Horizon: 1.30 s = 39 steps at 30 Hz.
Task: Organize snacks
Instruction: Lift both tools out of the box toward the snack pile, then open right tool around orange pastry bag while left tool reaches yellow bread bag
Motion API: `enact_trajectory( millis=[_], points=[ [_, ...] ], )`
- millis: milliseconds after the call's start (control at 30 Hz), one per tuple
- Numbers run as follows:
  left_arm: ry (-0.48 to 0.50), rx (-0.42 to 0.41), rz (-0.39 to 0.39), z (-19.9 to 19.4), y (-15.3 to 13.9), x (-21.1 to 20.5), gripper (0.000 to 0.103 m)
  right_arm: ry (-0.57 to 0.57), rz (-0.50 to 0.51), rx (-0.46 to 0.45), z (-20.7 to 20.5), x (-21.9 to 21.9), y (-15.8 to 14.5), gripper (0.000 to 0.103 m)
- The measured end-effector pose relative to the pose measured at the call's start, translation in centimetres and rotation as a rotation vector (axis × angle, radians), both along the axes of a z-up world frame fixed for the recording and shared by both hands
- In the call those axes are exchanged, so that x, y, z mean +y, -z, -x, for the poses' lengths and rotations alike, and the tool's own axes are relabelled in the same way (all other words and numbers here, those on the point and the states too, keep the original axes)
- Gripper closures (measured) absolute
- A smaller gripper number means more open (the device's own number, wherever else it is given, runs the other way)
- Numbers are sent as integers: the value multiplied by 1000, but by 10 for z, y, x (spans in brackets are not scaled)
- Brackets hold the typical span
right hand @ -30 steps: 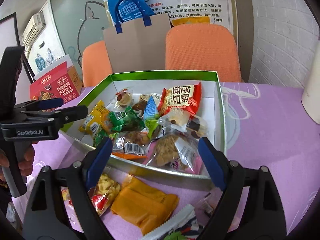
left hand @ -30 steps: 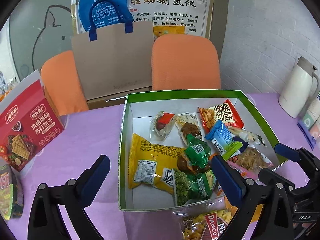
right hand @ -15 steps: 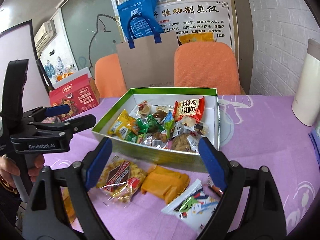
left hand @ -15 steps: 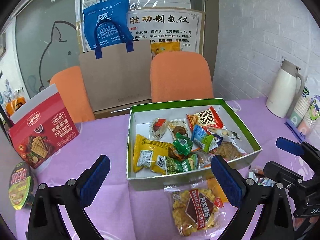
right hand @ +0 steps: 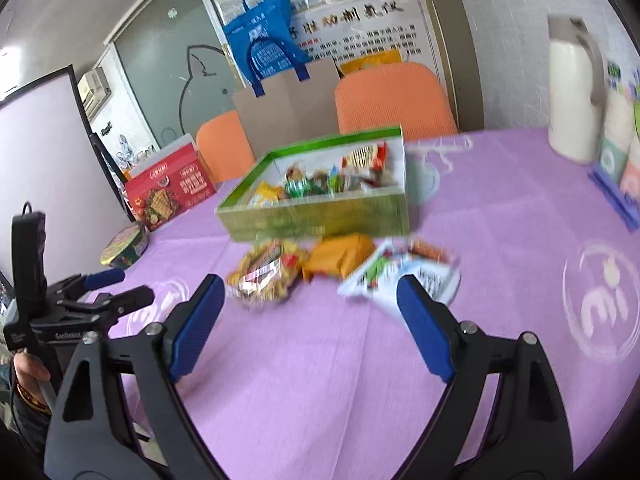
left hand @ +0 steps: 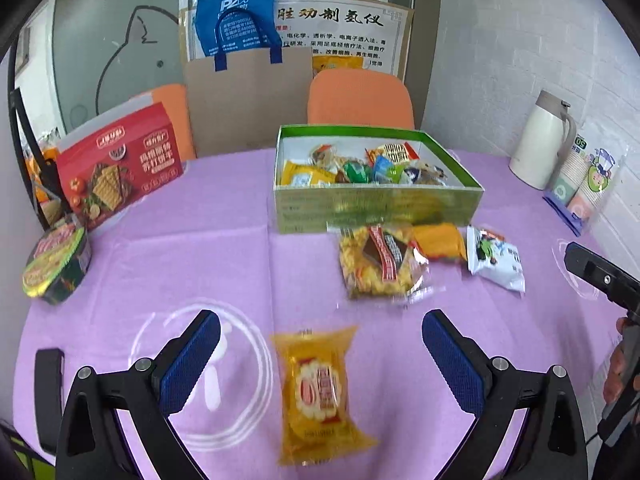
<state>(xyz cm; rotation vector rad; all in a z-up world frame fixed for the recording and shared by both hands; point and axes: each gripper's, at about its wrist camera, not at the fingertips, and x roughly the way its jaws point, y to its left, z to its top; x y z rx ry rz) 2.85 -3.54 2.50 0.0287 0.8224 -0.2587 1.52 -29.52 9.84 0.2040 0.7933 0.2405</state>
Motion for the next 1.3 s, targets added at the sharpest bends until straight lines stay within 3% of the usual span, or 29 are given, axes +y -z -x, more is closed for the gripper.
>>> enact_trajectory(
  millis=[133, 267, 433, 467, 500, 533, 700, 833, 1100, 1300],
  points=[
    [0, 63, 16, 27, 26, 13, 0, -22, -48, 88, 5, 11, 31, 15],
    [15, 113, 52, 34, 41, 19, 3, -48, -8, 126, -4, 29, 44, 19],
    [32, 140, 90, 22, 52, 22, 23, -53, 62, 113, -5, 34, 42, 19],
    [36, 146, 97, 17, 55, 21, 32, -44, 78, 111, -6, 33, 41, 20],
    [39, 162, 100, 12, 60, 20, 48, -37, 82, 111, -7, 31, 40, 22],
    [44, 178, 112, 8, 64, 19, 54, -31, 83, 113, -9, 29, 40, 26],
    [12, 146, 87, -12, 64, 22, 57, 2, 101, 122, -27, 23, 43, 36],
    [-19, 150, 93, -23, 63, 28, 56, -9, 156, 121, -49, 26, 43, 37],
    [-40, 140, 105, -12, 60, 39, 42, -95, 282, 110, -127, 36, 56, 37],
    [-65, 156, 128, -15, 63, 45, 40, -76, 215, 219, -151, 29, 84, 37]
  ],
)
